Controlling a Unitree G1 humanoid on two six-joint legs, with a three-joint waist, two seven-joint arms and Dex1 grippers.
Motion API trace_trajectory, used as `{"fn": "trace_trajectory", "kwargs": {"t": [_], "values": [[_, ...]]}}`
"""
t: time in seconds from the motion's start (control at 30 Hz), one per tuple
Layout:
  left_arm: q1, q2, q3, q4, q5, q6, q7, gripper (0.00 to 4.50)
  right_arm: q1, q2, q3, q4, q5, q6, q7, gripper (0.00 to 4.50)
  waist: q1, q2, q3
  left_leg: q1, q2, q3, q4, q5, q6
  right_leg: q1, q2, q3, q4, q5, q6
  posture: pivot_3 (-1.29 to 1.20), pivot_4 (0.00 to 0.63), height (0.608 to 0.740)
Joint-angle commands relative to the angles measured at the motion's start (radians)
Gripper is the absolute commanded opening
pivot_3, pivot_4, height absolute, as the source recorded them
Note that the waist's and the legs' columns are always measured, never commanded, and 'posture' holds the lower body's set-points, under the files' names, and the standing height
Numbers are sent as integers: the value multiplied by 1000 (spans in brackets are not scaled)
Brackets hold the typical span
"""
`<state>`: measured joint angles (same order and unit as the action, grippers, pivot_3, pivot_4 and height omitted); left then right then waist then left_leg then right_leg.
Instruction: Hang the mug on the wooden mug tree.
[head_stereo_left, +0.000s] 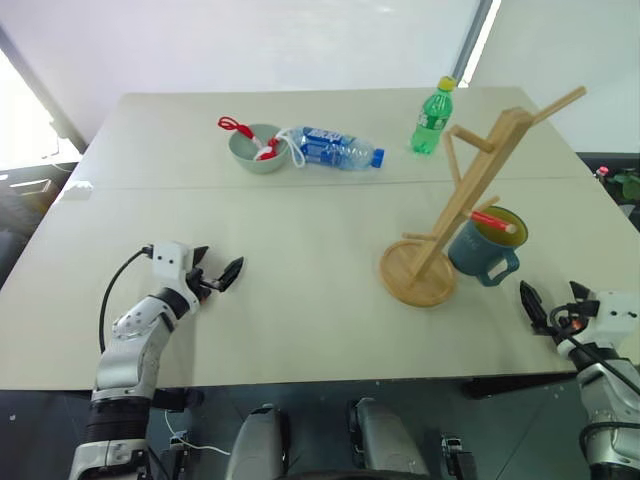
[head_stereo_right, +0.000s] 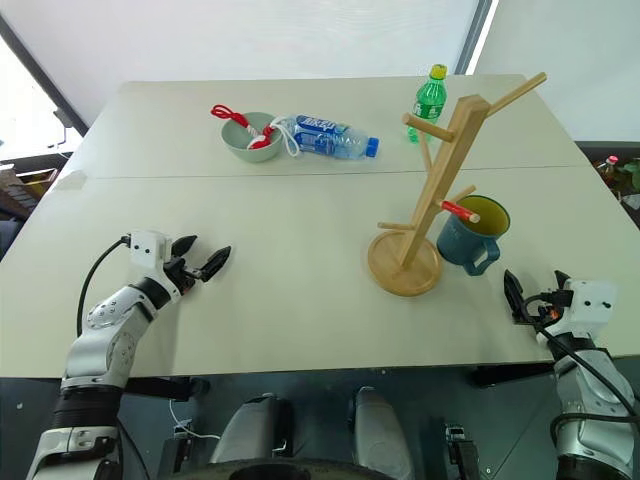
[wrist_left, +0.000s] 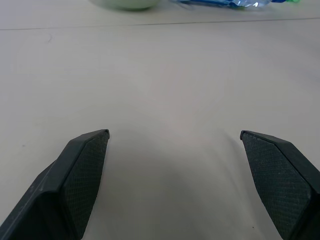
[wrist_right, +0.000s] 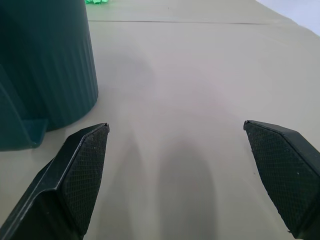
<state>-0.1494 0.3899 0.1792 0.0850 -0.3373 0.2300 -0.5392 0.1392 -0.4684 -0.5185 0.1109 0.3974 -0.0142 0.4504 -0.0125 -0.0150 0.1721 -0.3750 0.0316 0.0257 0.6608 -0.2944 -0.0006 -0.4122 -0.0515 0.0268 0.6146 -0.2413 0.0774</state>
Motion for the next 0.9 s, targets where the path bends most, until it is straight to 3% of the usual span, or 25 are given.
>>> {"fn": "trace_trajectory", "kwargs": {"t": [0.03,0.43,0.9], "values": [[-12,-1,3,-25,-3,-18,-5,4500,4,-1,-13,-51,7,-1,-10,4481,0,0,0,0,0,0,0,0,0,0,0,0,0,0,0,0,150,740],[-83,-24,-53,-45,-14,-3,-63,4500,60,11,-28,-169,22,31,-33,4481,3,0,0,-1,0,0,0,0,0,0,1,-1,0,0,0,0,150,740],[-98,7,-282,-182,-67,9,-407,4500,249,48,-17,-420,48,91,-35,4481,1,0,0,-1,0,0,0,0,0,-1,2,-1,-1,0,0,0,150,740]]}}
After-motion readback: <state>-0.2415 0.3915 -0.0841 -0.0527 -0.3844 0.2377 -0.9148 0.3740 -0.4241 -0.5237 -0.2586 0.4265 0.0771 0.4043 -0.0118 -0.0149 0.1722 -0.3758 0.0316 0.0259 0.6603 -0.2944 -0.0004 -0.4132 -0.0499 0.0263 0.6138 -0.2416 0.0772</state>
